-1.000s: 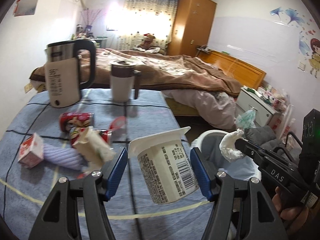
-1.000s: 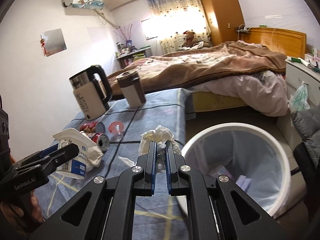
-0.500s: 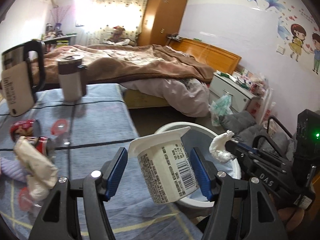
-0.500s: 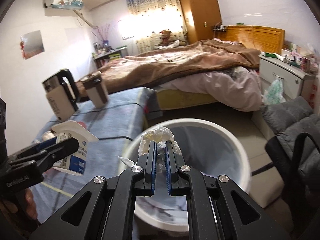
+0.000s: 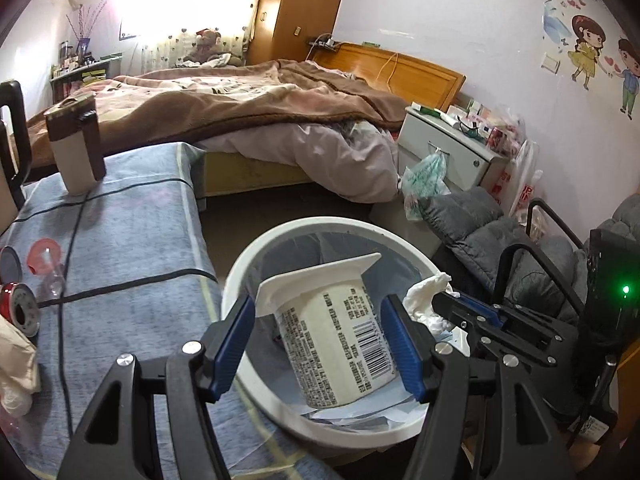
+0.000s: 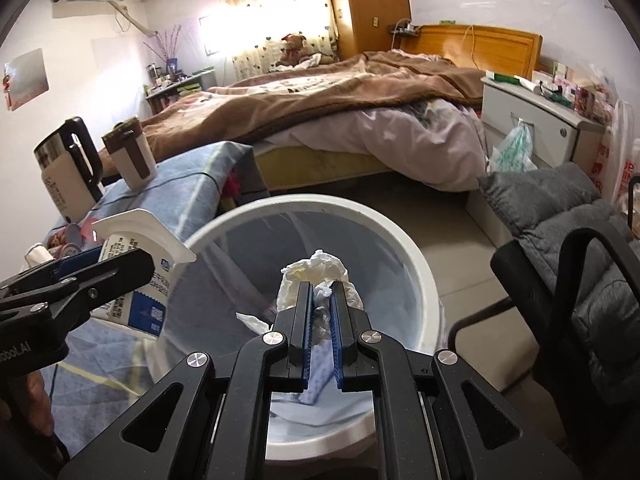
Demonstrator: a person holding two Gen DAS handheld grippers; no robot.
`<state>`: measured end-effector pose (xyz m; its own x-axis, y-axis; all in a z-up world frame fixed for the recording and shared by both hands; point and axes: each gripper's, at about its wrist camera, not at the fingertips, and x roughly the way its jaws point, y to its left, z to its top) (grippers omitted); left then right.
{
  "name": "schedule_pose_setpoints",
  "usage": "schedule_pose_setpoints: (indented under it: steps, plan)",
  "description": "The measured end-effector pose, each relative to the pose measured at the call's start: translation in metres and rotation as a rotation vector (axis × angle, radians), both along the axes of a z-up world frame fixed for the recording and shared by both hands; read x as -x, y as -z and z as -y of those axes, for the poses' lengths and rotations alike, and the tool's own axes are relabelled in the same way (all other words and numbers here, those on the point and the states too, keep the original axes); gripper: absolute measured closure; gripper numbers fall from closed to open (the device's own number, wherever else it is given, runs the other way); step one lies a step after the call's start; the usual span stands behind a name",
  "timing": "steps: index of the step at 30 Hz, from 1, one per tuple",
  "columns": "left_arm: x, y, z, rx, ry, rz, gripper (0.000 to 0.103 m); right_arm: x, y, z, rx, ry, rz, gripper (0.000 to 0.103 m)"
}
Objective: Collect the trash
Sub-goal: 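Carry tissue and yogurt cup over the bin and release both, then grasp the clear plastic cup with the right tool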
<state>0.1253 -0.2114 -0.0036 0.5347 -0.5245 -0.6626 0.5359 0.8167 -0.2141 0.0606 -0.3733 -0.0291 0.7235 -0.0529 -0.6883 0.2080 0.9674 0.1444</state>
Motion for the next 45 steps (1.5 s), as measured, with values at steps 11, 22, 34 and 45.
schedule_pose_setpoints:
  steps: [11,22,34,45]
  plan:
    - [-0.004,0.01,0.005,-0.01,0.015,-0.034,0.029,-0.003,0.011,0.006,0.01,0.026,-0.033,0.073]
    - [0.006,-0.006,-0.025,0.015,-0.031,0.012,0.029,0.002,-0.001,-0.005,0.003,0.016,0.004,0.061]
    - [0.021,-0.016,-0.107,0.028,-0.189,0.069,0.029,0.006,-0.02,-0.048,-0.025,-0.061,0.073,0.061]
    - [0.036,-0.019,-0.192,0.008,-0.341,0.099,0.029,0.001,-0.027,-0.113,-0.046,-0.212,0.1,0.061]
